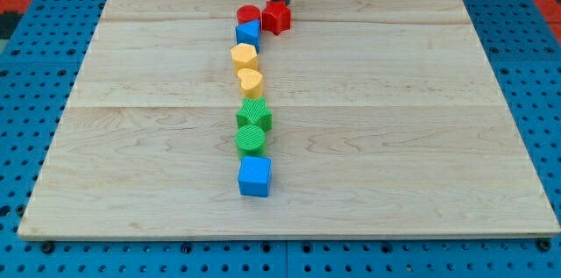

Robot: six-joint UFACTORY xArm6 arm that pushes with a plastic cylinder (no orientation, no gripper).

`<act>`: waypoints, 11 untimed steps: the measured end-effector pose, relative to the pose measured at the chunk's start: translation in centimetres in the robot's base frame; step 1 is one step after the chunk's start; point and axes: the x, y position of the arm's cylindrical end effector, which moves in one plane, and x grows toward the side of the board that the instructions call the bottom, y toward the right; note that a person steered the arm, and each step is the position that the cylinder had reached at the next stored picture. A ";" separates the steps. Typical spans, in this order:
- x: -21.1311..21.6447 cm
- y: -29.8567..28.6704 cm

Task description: Push the blue triangle towards left

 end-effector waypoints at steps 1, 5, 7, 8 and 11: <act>0.1 5.9; 14.0 0.6; 8.1 -4.1; 8.3 -9.6; 5.0 -19.2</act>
